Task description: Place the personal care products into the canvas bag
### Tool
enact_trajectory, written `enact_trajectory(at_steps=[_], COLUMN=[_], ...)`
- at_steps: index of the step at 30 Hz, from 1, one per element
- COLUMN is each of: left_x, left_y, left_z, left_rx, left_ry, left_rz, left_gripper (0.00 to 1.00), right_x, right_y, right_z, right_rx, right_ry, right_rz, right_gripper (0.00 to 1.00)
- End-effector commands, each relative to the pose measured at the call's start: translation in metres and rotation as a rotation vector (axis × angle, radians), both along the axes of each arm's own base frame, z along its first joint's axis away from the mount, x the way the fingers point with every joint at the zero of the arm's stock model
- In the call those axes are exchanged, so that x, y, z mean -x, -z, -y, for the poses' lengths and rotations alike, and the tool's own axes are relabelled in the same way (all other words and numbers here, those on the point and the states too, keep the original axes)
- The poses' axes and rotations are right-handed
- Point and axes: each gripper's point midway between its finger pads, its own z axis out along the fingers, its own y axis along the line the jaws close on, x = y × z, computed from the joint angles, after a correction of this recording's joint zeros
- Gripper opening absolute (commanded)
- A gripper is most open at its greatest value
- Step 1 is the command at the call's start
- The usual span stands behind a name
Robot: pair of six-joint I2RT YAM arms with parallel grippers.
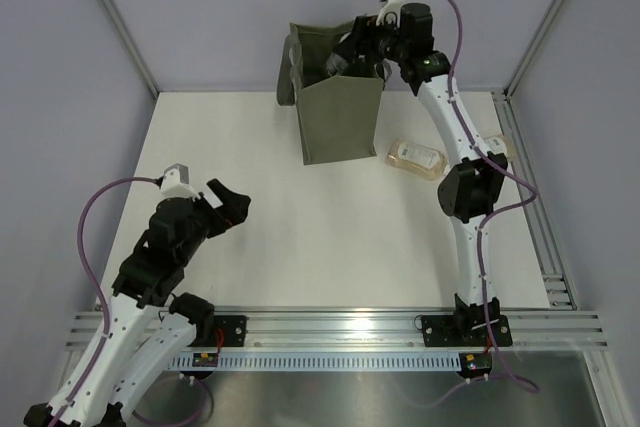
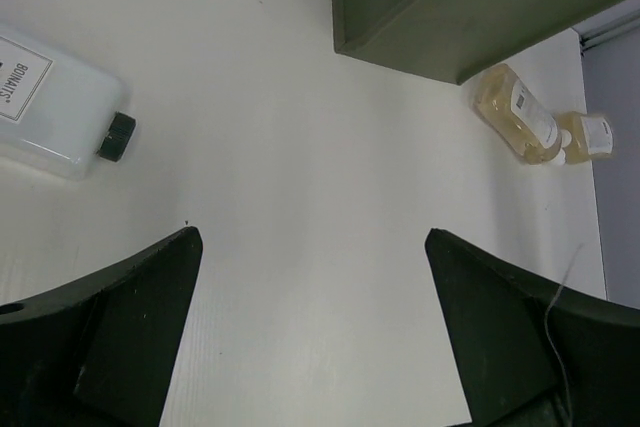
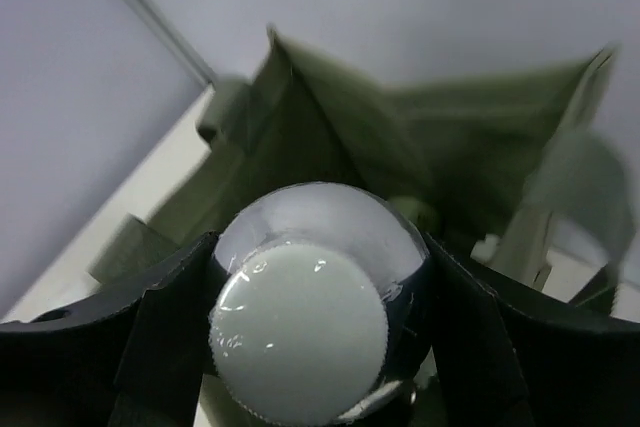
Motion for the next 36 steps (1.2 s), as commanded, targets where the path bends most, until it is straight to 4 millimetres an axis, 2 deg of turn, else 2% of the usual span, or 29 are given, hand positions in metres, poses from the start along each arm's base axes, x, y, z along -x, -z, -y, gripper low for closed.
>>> enact_trajectory(at_steps=[1,2,3,4,6,7,11,12,13,14,15,16,19,20,22,23,24,27,28,30,31,33,34,35,36], left_x=[-0.011,-0.013,-0.013,-0.014,-0.013,-0.013,-0.006,-0.005,-0.003,0.0,0.001,0.002,0.002,0.001,-0.001,-0.003,-0.005,-0.012,-0.014,-0.02,-0.024,-0.03,-0.034,-0.037,-0.039], left_y=[0.001,0.004,0.006,0.008,0.014,0.015,0.029,0.034,0.038,0.044,0.048,0.052,0.057,0.057,0.057,0.058,0.057,0.059,0.06,0.068,0.065,0.073,0.07,0.071,0.075], left_z=[-0.01,-0.009,-0.01,-0.011,-0.016,-0.019,-0.033,-0.037,-0.039,-0.041,-0.043,-0.043,-0.044,-0.045,-0.046,-0.049,-0.049,-0.051,-0.05,-0.052,-0.052,-0.057,-0.059,-0.065,-0.069], left_rx=[0.039,0.042,0.04,0.04,0.041,0.047,0.096,0.092,0.099,0.104,0.102,0.096,0.096,0.1,0.108,0.111,0.117,0.133,0.137,0.145,0.155,0.156,0.16,0.165,0.164], left_ry=[-0.113,-0.12,-0.126,-0.132,-0.175,-0.197,-0.336,-0.368,-0.389,-0.416,-0.427,-0.437,-0.45,-0.458,-0.471,-0.487,-0.487,-0.509,-0.51,-0.525,-0.522,-0.538,-0.543,-0.565,-0.584], left_rz=[-0.005,-0.017,-0.023,-0.03,-0.059,-0.068,-0.147,-0.165,-0.188,-0.219,-0.236,-0.259,-0.288,-0.29,-0.293,-0.298,-0.3,-0.337,-0.354,-0.414,-0.423,-0.475,-0.477,-0.485,-0.505], left_gripper=[0.99,0.99,0.99,0.99,0.99,0.99,0.99,0.99,0.99,0.99,0.99,0.99,0.99,0.99,0.99,0.99,0.99,0.99,0.99,0.99,0.99,0.99,0.99,0.99,0.99], right_x=[0.04,0.057,0.063,0.072,0.083,0.084,0.08,0.08,0.076,0.077,0.075,0.072,0.074,0.074,0.076,0.074,0.075,0.079,0.084,0.09,0.098,0.109,0.124,0.135,0.141], right_y=[-0.053,-0.063,-0.046,-0.047,-0.028,-0.021,0.045,0.05,0.07,0.08,0.084,0.097,0.109,0.114,0.109,0.1,0.092,0.054,0.033,0.014,-0.006,-0.019,-0.036,-0.036,-0.042], right_z=[-0.039,-0.043,-0.047,-0.048,-0.055,-0.057,-0.066,-0.071,-0.074,-0.073,-0.074,-0.075,-0.074,-0.073,-0.071,-0.068,-0.068,-0.062,-0.059,-0.052,-0.048,-0.038,-0.032,-0.031,-0.021], right_rx=[0.073,0.082,0.104,0.153,0.181,0.206,0.301,0.324,0.357,0.375,0.382,0.391,0.399,0.402,0.399,0.401,0.397,0.37,0.355,0.325,0.31,0.292,0.281,0.27,0.277], right_ry=[-0.146,-0.194,-0.225,-0.266,-0.326,-0.336,-0.374,-0.382,-0.389,-0.39,-0.386,-0.384,-0.387,-0.384,-0.375,-0.354,-0.344,-0.306,-0.296,-0.286,-0.28,-0.317,-0.338,-0.388,-0.398], right_rz=[0.27,0.292,0.261,0.306,0.246,0.242,0.089,0.09,0.073,0.039,0.03,0.004,-0.036,-0.05,-0.053,-0.043,-0.033,0.019,0.047,0.059,0.088,0.101,0.122,0.117,0.131], right_gripper=[0.0,0.0,0.0,0.0,0.0,0.0,0.0,0.0,0.0,0.0,0.02,0.17,0.45,0.61,0.78,0.94,0.99,0.99,1.0,1.0,1.0,0.99,1.0,0.99,1.0])
